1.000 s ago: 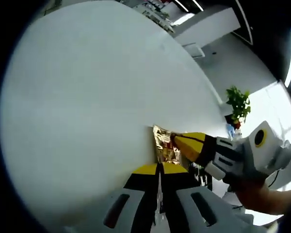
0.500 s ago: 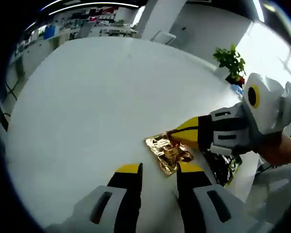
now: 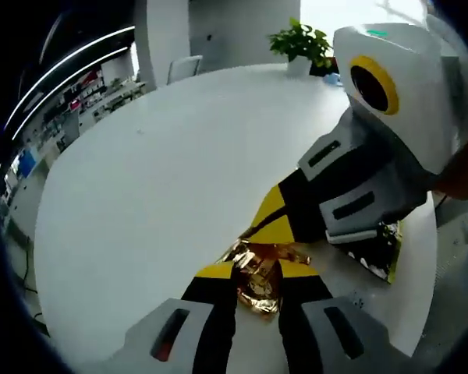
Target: Arrange the skincare products in the storage area until every visible bottle or jar stands upright without overlapping.
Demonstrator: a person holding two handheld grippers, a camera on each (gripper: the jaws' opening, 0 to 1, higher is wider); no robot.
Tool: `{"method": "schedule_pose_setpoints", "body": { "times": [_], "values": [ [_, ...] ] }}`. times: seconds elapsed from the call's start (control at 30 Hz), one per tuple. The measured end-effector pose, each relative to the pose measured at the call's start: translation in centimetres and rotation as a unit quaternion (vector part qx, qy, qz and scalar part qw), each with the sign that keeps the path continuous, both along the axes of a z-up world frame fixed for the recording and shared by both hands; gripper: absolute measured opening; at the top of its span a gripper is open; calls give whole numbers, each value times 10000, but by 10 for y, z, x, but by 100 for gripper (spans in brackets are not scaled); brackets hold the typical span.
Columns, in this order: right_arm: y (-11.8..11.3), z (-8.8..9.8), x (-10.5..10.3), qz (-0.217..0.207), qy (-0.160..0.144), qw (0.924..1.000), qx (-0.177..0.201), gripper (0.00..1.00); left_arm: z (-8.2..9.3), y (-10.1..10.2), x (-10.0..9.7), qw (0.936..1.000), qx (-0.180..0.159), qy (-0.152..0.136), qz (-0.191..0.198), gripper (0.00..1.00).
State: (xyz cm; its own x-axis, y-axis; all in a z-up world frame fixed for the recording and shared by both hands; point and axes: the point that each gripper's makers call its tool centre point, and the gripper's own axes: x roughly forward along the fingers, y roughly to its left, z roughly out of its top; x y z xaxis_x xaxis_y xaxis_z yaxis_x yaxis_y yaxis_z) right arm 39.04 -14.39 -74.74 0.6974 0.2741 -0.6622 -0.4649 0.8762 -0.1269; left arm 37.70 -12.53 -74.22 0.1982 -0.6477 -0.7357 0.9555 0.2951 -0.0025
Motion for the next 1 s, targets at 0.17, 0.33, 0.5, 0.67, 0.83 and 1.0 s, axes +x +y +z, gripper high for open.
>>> {"method": "schedule_pose_setpoints", "body": {
  "times": [0.17, 0.33, 0.5, 0.67, 0.83, 1.0],
  "values": [
    [-1, 0, 1, -24, -3, 10000, 37, 1, 0, 1, 1, 10000, 2, -4, -36, 16],
    [-5, 5, 3, -93, -80, 9999, 8, 6, 0, 0, 1, 10000, 22, -37, -47, 16],
    [-8, 18, 4, -42, -257, 9996, -70, 13, 0, 0, 1, 10000, 26, -37, -30, 16],
    [-11, 27, 3, -39, -370, 9991, -221, 30, 0, 0, 1, 10000, 36, -45, -11, 16],
    [-17, 32, -2, -35, -422, 9986, -329, 36, 1, 0, 1, 10000, 31, -48, 10, 16],
    [-21, 36, -7, -56, -444, 9984, -357, 37, 1, 0, 0, 10000, 54, -49, 5, 16]
  ]
}}
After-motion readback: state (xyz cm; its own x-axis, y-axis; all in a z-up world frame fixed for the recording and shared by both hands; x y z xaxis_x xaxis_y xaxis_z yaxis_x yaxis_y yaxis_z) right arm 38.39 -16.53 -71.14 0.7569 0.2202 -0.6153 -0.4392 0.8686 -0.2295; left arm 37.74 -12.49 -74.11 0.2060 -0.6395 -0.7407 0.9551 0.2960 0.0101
